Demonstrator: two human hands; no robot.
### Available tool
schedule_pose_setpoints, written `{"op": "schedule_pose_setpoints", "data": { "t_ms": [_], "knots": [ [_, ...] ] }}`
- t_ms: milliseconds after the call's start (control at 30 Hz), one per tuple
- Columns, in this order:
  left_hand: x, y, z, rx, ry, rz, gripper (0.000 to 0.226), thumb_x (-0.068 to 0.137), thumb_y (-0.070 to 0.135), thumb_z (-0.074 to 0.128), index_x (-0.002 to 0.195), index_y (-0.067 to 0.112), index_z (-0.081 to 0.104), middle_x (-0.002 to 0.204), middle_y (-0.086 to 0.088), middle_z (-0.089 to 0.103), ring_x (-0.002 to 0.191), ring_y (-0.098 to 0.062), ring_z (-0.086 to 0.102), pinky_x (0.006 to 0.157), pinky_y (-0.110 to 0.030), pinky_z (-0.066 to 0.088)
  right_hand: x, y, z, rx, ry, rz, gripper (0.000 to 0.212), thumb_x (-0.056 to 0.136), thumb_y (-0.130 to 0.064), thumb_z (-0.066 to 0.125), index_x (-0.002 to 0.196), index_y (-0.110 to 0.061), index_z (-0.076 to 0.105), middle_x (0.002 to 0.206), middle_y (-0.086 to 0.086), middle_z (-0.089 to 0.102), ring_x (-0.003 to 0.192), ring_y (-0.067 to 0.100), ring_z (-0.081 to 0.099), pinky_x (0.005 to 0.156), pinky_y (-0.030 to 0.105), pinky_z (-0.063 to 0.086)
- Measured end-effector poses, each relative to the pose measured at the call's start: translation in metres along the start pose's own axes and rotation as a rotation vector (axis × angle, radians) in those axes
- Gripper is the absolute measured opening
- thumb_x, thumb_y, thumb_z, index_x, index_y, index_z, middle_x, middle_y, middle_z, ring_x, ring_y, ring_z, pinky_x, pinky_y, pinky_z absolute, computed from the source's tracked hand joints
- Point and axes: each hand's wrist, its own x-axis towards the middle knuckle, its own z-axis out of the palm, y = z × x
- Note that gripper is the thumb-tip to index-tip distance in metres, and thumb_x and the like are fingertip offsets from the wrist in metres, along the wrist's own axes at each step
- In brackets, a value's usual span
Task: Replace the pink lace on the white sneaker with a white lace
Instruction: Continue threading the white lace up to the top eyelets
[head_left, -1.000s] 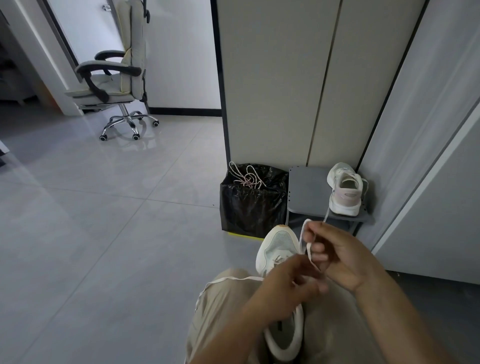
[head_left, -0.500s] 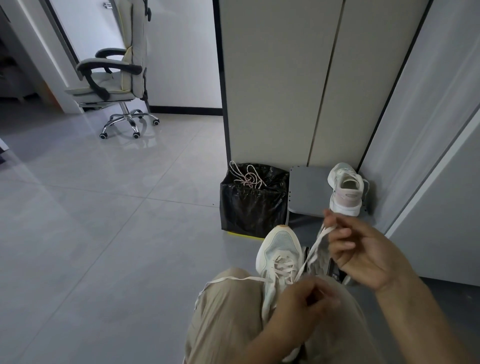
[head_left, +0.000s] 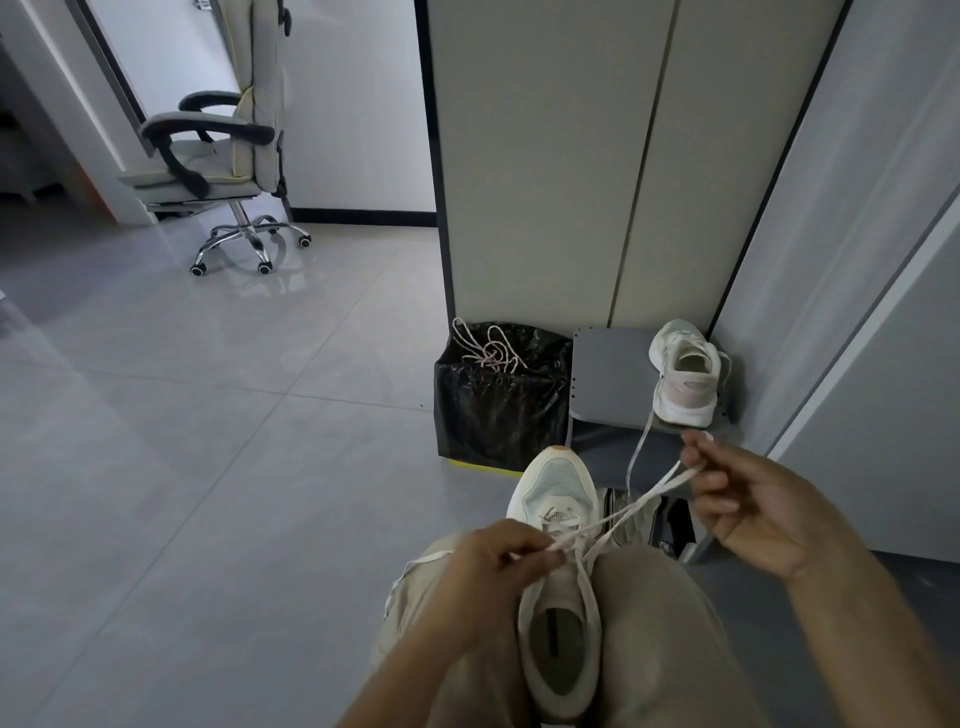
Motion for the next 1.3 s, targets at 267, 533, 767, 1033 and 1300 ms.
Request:
{"op": "schedule_pose_setpoints", "data": {
  "t_ms": [267,533,767,1033,1300],
  "knots": [
    [0.001,-0.009,-0.033,0.102,0.096,-0.169,0.014,0.082,0.018,0.068,0.069,0.019,0.070,0.048,0.013,0.055,0.043,0.001,0.043,0.049,-0.011,0.036,0.007,0.033,-0.034,-1.456,0.467,-0.110,0.016,0.093,-0.020,0.053,0.088,-0.008,0.061,0.093,0.010,0.063,0.078,0.026,0.060,0.057,0.028,0.038],
    [0.019,0.018,-0.004,0.281,-0.173,0.018,0.022,0.095,0.011,0.046,0.109,0.014,0.062,0.094,-0.004,0.067,0.081,-0.013,0.062,0.078,-0.023,0.048,0.001,0.087,0.032,-1.487,-0.193,-0.489,0.034,0.080,-0.021,0.069,0.107,-0.034,0.053,0.102,-0.019,0.057,0.097,-0.008,0.051,0.079,0.013,0.042],
    [0.009,0.009,-0.009,-0.069,0.012,-0.175,0.014,0.088,0.016,0.062,0.085,0.018,0.048,0.070,0.003,0.066,0.055,-0.002,0.056,0.059,-0.019,0.049,0.012,0.090,0.018,-1.510,-0.130,-0.523,0.011,0.081,-0.015,0.068,0.080,-0.026,0.067,0.079,-0.015,0.058,0.079,0.000,0.055,0.069,0.011,0.040],
    [-0.008,-0.008,0.009,0.904,-0.011,-0.102,0.030,0.085,0.052,0.045,0.099,0.029,0.058,0.089,0.007,0.061,0.082,-0.017,0.058,0.065,-0.023,0.039,0.016,0.103,0.000,-1.666,-0.045,-0.429,0.009,0.082,-0.028,0.067,0.076,-0.032,0.061,0.080,-0.019,0.047,0.073,-0.006,0.050,0.064,0.009,0.036],
    [-0.008,-0.014,-0.002,0.335,-0.034,-0.331,0.009,0.088,0.037,0.059,0.088,0.041,0.066,0.085,0.022,0.067,0.082,0.000,0.061,0.084,-0.026,0.050,0.010,0.105,0.009,-1.632,-0.029,-0.525,0.004,0.087,-0.033,0.060,0.085,-0.032,0.063,0.087,-0.017,0.053,0.079,-0.003,0.052,0.066,0.008,0.039]
  ]
}}
